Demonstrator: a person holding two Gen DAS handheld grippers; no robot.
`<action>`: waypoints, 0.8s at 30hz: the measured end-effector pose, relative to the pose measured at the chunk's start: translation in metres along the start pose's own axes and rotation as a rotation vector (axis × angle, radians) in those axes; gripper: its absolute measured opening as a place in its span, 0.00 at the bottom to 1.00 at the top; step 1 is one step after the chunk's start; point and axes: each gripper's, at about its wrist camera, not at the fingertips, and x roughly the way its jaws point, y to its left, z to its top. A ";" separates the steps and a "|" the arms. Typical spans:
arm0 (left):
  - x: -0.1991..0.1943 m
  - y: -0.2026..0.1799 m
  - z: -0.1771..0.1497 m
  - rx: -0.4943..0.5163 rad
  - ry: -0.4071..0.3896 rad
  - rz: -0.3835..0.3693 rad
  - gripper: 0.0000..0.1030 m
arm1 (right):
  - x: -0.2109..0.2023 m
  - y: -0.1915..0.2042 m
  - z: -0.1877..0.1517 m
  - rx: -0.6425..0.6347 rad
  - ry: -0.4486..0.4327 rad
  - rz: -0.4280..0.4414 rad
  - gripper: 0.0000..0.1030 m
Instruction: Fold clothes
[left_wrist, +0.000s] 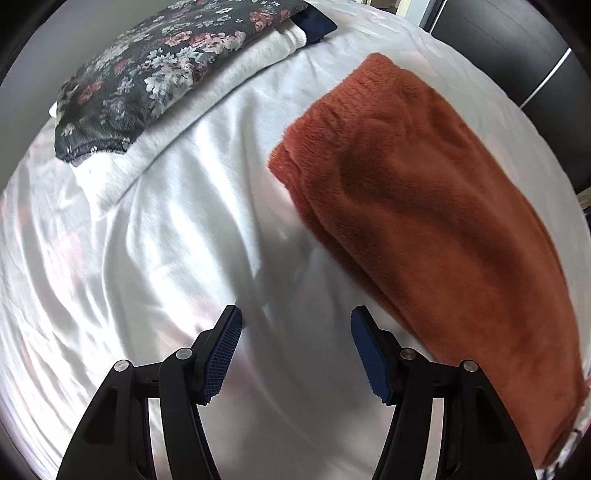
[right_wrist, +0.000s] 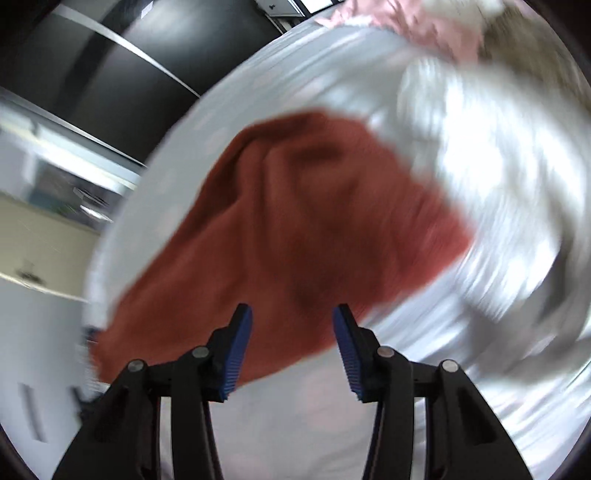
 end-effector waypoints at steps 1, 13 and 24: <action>-0.004 -0.003 -0.003 0.008 -0.003 -0.001 0.61 | 0.003 0.000 -0.012 0.014 -0.008 0.020 0.44; -0.066 -0.089 -0.069 0.219 -0.004 -0.067 0.61 | 0.076 0.041 -0.105 -0.064 0.067 0.016 0.39; -0.072 -0.098 -0.096 0.418 -0.092 -0.011 0.61 | -0.001 -0.026 -0.090 0.175 -0.189 -0.041 0.38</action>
